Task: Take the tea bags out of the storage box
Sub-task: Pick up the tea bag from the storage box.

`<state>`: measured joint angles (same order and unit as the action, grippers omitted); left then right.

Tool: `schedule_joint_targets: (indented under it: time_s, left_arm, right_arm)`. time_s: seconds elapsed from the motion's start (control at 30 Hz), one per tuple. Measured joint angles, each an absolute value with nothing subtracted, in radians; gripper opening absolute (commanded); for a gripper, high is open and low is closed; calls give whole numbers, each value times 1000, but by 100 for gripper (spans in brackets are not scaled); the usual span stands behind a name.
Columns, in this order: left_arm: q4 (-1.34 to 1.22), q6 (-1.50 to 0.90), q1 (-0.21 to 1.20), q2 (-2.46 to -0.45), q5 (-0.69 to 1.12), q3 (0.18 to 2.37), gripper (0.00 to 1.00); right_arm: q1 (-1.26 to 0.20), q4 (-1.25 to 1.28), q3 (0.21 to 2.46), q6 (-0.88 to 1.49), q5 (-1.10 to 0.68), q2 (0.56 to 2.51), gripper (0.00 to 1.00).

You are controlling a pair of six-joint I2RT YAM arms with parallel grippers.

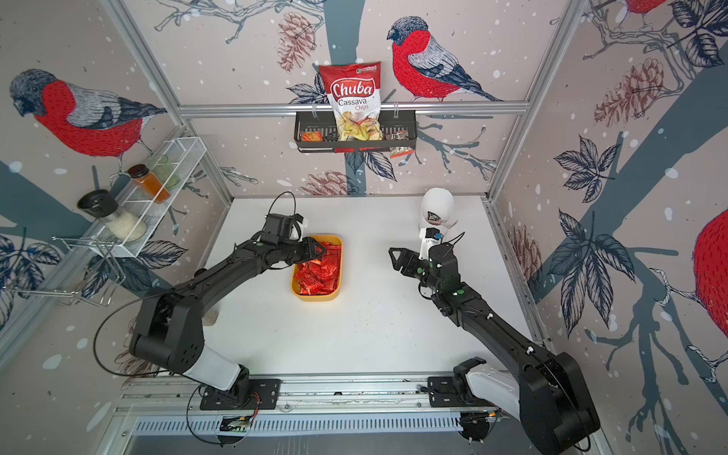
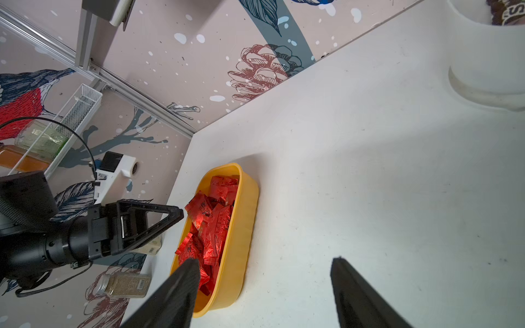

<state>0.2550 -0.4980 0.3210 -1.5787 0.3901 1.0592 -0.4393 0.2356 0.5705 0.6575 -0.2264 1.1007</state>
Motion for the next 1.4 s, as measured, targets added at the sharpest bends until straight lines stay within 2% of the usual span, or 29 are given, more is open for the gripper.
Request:
schedule_joint_targets:
  time_s: [0.4,0.53,0.67,0.8,1.23,1.4]
  left_arm:
    - [247,-498,347,-1671,363,1060,50]
    - [245,-498,348,-1695,361,1056,49]
    - [227,-498,348,-1714,366,1048,31]
    - [200,-501,348,-1727,381,1042,2]
    - [227,-515,342,-1653,384,1061,0]
    - [279,-516,340,-1588,379,1154,0]
  right_arm:
    - [-438,231,540,679,-244,1100,86]
    - [-439,233,538,680,-245,1104,86]
    - [-440,233,538,680,-247,1116,86]
    - [-440,236,538,680,-247,1125,86]
    - [-437,229,546,679,-247,1116,84]
    - [-359,184,597,670,-263,1072,82]
